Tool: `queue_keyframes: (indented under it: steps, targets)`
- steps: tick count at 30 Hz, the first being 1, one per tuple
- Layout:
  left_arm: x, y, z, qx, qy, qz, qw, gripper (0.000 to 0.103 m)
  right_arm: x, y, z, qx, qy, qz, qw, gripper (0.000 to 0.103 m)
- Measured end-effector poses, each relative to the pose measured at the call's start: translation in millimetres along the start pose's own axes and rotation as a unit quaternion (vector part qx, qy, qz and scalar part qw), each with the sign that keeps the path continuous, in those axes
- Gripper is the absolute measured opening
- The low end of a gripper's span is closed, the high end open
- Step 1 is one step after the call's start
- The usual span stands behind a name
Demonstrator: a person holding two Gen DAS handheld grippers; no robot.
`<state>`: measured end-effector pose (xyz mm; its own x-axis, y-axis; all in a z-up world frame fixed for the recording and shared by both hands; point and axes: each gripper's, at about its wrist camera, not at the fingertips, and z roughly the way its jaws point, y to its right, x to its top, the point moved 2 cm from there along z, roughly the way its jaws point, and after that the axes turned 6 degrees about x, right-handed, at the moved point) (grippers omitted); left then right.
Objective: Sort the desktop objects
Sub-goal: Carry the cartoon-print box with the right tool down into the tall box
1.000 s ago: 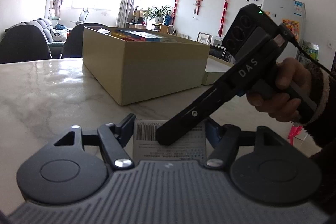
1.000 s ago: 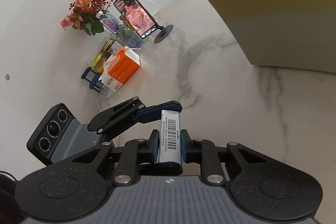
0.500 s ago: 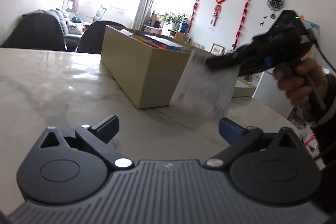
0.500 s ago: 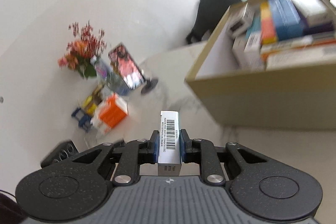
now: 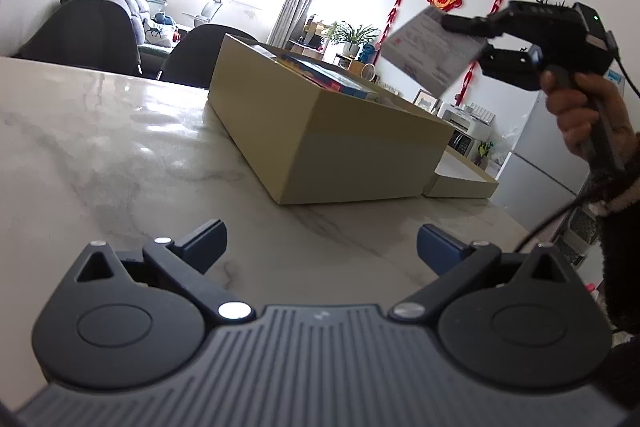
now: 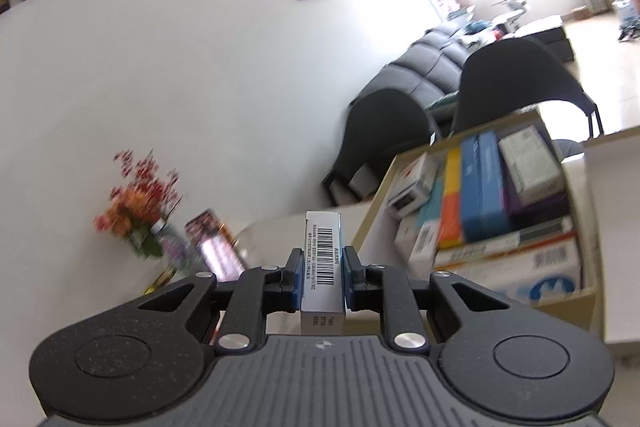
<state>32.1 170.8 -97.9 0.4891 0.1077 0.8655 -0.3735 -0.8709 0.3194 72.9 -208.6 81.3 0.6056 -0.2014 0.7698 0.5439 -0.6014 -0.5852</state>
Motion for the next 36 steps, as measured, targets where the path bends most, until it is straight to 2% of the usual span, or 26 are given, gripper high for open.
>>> queue_keyframes:
  steps: [3,6,9,15,19,29,33,36]
  targets:
    - [0.5,-1.8,2.4,0.002,-0.003,-0.004,1.0000,0.103,9.5,3.5,10.5,-0.025,0.012,-0.003,1.000,0.022]
    - [1.7,-3.1,4.7,0.002,-0.005,-0.010,0.9999,0.103,13.8,4.1,33.9,-0.046,0.004,-0.015,0.999,0.022]
    - [3.5,-2.5,4.2,0.003,-0.005,-0.010,0.9999,0.103,14.1,2.3,67.0,-0.090,-0.008,-0.046,0.995,0.022]
    - [4.8,-5.4,-2.8,0.011,-0.001,-0.008,0.9999,0.103,6.6,6.9,134.1,-0.132,-0.066,-0.058,0.987,0.022]
    - [4.2,-10.9,-5.6,0.018,0.002,-0.016,0.9997,0.103,-1.9,5.0,165.1,-0.172,-0.096,-0.081,0.977,0.022]
    - [3.6,-20.6,-8.7,0.038,0.002,-0.020,0.9991,0.103,-13.5,7.9,197.4,-0.229,-0.124,-0.122,0.958,0.022]
    - [3.6,-27.3,-12.3,0.063,0.000,-0.025,0.9977,0.103,-20.7,10.5,207.8,-0.249,-0.138,-0.137,0.949,0.022]
    - [3.7,-34.0,-14.0,0.087,-0.003,-0.033,0.9957,0.103,-25.7,13.7,214.1,-0.254,-0.145,-0.138,0.946,0.022]
